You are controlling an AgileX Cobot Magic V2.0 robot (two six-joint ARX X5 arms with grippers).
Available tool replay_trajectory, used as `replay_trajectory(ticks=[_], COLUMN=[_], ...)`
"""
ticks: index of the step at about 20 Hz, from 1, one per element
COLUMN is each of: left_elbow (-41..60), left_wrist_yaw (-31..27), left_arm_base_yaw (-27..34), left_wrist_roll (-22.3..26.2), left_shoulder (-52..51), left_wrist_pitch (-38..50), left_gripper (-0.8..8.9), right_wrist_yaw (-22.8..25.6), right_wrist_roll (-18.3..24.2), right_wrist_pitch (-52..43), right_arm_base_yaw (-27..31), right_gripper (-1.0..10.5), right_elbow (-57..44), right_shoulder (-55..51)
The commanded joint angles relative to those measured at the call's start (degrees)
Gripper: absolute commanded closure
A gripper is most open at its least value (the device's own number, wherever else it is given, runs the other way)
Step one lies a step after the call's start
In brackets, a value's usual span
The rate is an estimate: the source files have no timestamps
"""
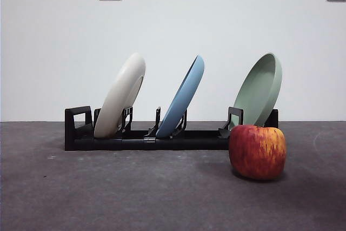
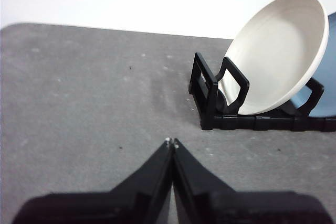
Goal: Take the yellow plate from the plate rack,put the plate on the table,take the apple from the table,put the apple in the plate
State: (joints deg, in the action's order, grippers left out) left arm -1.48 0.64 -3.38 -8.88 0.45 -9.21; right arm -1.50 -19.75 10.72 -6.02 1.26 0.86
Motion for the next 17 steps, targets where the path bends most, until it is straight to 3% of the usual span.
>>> replay_trajectory(ticks=[1, 5, 10, 17], left_elbow=[-3.02, -11.32, -23.93, -40.24], left_wrist_yaw=[1.44, 2.89, 8.02, 21.79], left_arm_base_yaw=[0.15, 0.15, 0.11, 0.07], left_wrist_roll=[-3.87, -4.04, -1.4, -1.44], left_shoulder=[1.25, 9.33, 26.71, 51.21], left_wrist_pitch=[0.35, 0.42, 0.5, 0.13], left_gripper=[8.21, 8.21, 8.21, 8.21], right_wrist_yaw=[-0.11, -0.09, -0.55, -12.57], right_wrist_roll=[-1.88, -1.62, 3.37, 9.42], right_wrist_pitch=[1.42, 3.13, 6.03, 10.71], right_arm_base_yaw=[0.0, 0.0, 0.0, 0.0], right_gripper=[9.6, 9.6, 9.6, 9.5], right_elbow=[2.91, 10.64, 22.95, 37.92], right_shoulder=[1.44, 8.66, 22.69, 42.07])
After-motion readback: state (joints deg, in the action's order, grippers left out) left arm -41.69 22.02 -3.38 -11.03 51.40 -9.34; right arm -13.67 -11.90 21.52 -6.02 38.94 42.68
